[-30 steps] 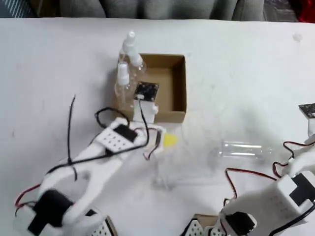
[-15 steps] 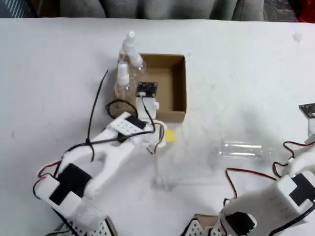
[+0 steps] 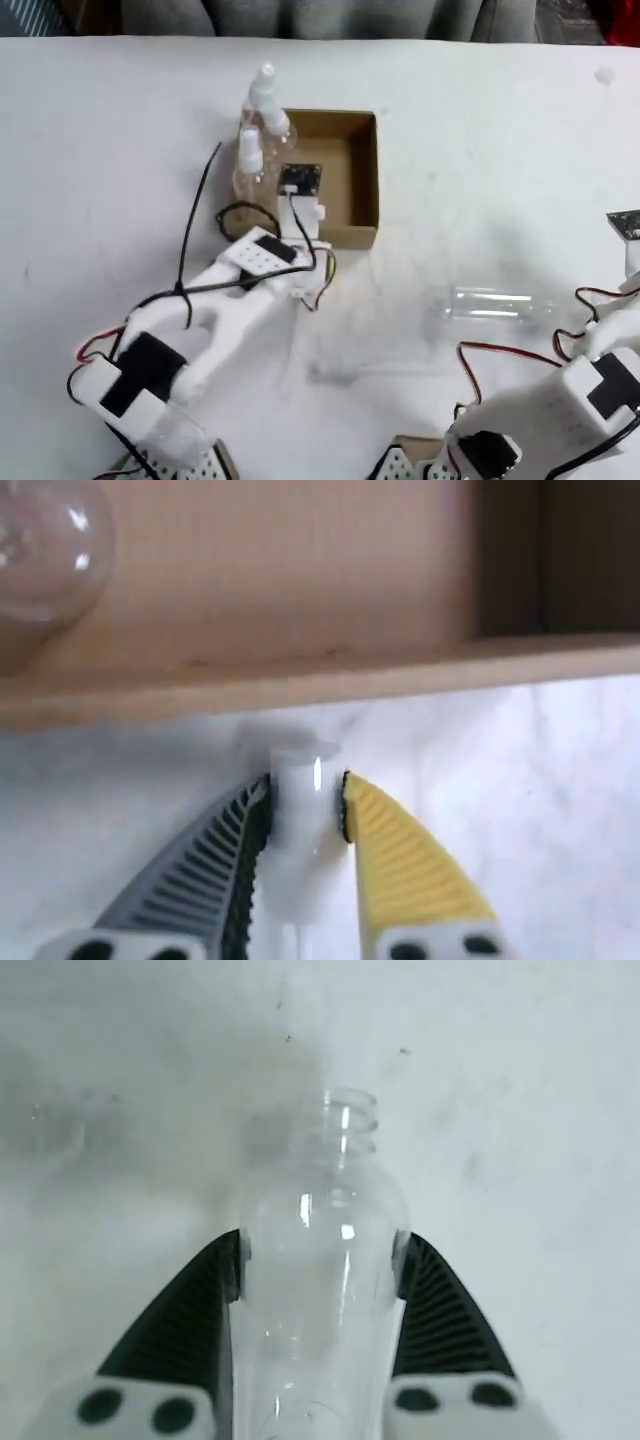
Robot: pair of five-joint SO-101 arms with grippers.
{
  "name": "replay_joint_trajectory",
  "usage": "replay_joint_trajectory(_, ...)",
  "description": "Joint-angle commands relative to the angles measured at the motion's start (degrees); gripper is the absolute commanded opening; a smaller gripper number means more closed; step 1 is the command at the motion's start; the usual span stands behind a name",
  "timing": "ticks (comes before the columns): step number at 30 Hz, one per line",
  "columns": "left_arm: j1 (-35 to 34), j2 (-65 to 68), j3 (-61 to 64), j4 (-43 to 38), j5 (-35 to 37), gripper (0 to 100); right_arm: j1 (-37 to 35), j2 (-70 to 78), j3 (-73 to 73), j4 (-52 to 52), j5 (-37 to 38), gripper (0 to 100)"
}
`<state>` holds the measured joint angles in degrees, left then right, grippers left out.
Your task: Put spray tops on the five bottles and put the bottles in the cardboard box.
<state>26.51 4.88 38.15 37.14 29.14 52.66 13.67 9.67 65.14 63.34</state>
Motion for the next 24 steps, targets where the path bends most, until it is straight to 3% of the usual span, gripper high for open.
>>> replay_joint_trajectory(1, -0.13, -2.15, -2.11, 3.16, 0.18, 2, -0.4, -6.46, -4.48, 6.99, 0.44, 1.6)
replay_joint_trajectory(9, 0.75, -19.91, 0.35, 10.99, 0.09, 2, -0.92, -18.24, -2.9, 15.08, -0.62, 1.7)
replay_joint_trajectory(24, -0.4, -62.55, 15.47, 11.52, -5.71, 2, -14.46, -49.63, 23.47, 6.73, -18.11, 1.7)
